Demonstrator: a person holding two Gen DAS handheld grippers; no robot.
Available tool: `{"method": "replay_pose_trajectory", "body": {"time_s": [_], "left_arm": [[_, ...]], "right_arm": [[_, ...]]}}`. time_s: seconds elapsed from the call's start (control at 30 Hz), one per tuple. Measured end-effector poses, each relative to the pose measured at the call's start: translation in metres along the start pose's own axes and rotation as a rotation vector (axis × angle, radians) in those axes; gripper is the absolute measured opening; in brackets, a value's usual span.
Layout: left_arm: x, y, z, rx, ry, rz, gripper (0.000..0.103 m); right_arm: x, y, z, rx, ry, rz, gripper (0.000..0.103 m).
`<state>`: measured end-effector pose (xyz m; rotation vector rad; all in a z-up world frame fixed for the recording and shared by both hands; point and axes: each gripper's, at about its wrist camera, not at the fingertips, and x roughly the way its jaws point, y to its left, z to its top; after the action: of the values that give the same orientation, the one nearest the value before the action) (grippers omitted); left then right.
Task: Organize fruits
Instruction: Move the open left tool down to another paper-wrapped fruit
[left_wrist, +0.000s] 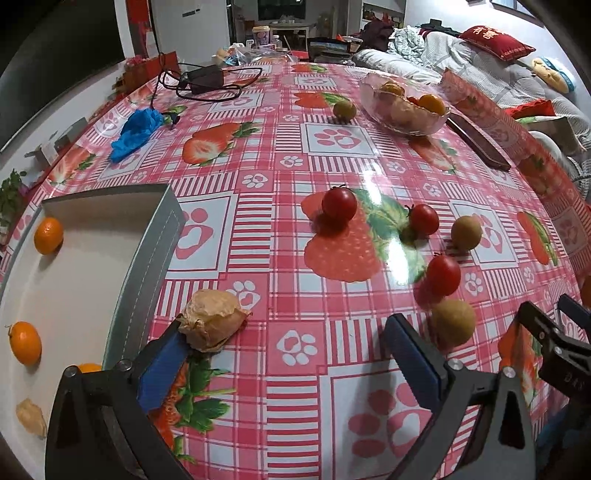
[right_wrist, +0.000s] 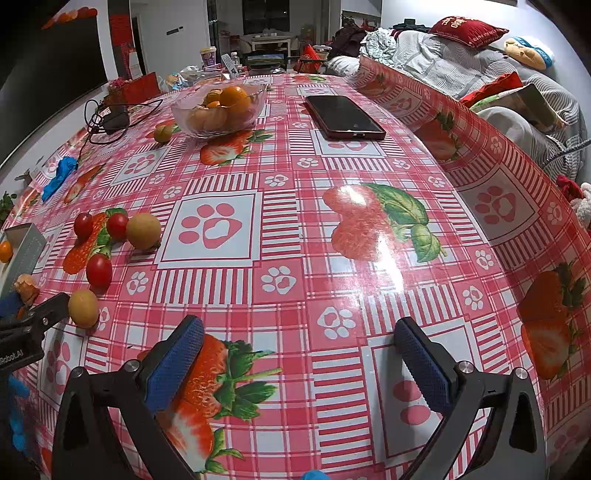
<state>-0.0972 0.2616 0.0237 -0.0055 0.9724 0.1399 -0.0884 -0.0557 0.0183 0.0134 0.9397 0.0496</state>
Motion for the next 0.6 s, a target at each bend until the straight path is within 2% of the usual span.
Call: {"method": "replay_pose_trajectory", "body": {"time_s": [0.1, 0.13, 0.17, 0.23, 0.3, 0.4, 0.5, 0.6], "left_arm": [[-0.006, 0.004, -0.001, 0.002, -0.017, 0.012, 0.080], [-0.008, 0.006, -0.001, 0.005, -0.020, 0.010, 0.066], [-0.009, 0.008, -0.001, -0.002, -0.017, -0.015, 0.057], [-0.010, 0.013, -0.002, -0.024, -0.013, -0.040, 0.057], [-0.011, 0.013, -0.003, -0.021, -0.019, -0.024, 0.057], [-0.010, 0.008, -0.005, 0.001, -0.028, -0.017, 0.065], [-0.008, 0.001, -0.006, 0.036, -0.026, -0.016, 0.080], [-0.007, -0.001, -0.007, 0.041, -0.045, 0.000, 0.086]], "right_arm": [[0.000, 0.000, 0.000, 0.000, 0.000, 0.000, 0.103], [0.000, 0.000, 0.000, 0.000, 0.000, 0.000, 0.103], [0.000, 0.000, 0.000, 0.000, 0.000, 0.000, 0.103], [0.000, 0.000, 0.000, 0.000, 0.000, 0.000, 0.103], [0.000, 0.000, 0.000, 0.000, 0.000, 0.000, 0.103], [0.000, 0.000, 0.000, 0.000, 0.000, 0.000, 0.103], [0.000, 0.000, 0.000, 0.000, 0.000, 0.000, 0.103], [0.000, 0.000, 0.000, 0.001, 0.000, 0.000, 0.103]]}}
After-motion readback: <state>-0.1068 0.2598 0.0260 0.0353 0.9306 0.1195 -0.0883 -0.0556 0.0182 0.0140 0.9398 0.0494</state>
